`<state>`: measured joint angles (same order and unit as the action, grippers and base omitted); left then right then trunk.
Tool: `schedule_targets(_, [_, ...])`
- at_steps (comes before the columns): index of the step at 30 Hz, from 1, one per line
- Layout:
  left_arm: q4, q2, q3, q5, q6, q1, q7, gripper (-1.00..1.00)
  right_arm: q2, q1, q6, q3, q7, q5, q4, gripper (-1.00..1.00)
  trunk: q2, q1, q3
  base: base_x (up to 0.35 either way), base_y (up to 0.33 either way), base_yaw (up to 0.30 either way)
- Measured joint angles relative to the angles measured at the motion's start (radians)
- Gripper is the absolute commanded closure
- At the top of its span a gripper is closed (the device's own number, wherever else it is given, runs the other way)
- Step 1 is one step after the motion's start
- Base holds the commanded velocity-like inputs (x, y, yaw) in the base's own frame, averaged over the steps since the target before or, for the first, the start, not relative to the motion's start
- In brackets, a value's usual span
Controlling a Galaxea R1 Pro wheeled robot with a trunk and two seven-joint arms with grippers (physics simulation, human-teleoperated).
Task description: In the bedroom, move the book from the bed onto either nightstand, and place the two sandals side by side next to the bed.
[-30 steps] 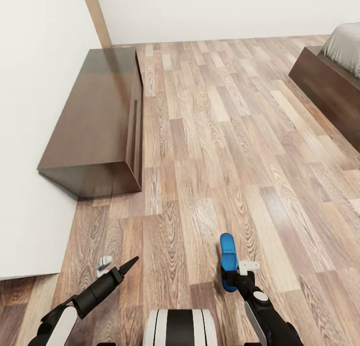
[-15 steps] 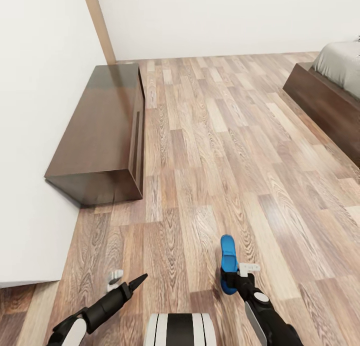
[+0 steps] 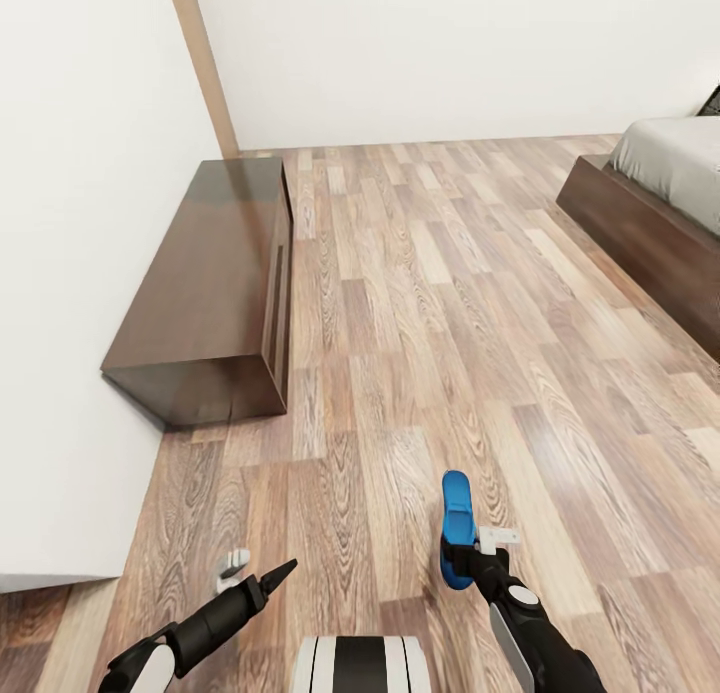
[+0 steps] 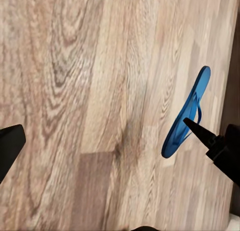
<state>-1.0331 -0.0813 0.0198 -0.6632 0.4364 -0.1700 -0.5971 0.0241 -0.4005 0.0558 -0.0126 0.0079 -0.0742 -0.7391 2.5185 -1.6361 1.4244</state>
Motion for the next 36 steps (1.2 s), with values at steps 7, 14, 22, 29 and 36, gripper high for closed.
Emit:
schedule_targets(7, [0.002, -0.001, 0.003, 0.0, 0.0, 0.0, 0.0, -1.0, 0.0, 0.0, 0.0, 0.0, 0.0, 0.0, 0.0, 1.0, -0.002, 0.003, -0.027, 0.0, 0.0, 0.0])
schedule_targets(14, [0.002, -0.002, 0.002, 0.0, 0.0, 0.0, 0.0, -1.0, 0.0, 0.0, 0.0, 0.0, 0.001, 0.0, 0.0, 1.0, -0.003, 0.006, -0.054, 0.0, 0.0, 0.0])
schedule_targets(22, [0.002, -0.002, 0.003, 0.0, 0.0, 0.0, -0.001, -1.0, 0.0, 0.0, 0.0, 0.0, 0.001, -0.001, 0.0, 1.0, -0.005, 0.01, -0.085, 0.0, 0.0, 0.0])
schedule_targets(29, [0.003, -0.002, 0.002, -0.001, 0.0, 0.0, -0.002, -1.0, 0.0, 0.0, 0.0, 0.0, 0.001, -0.001, 0.0, 1.0, -0.007, 0.013, -0.112, 0.0, 0.0, 0.0])
schedule_targets(36, [0.065, -0.002, 0.004, 0.0, -0.036, 0.0, -0.001, -1.0, -0.002, 0.0, 0.001, -0.001, 0.002, -0.002, 0.0, 1.0, -0.008, 0.016, -0.139, 0.0, 0.0, 0.0])
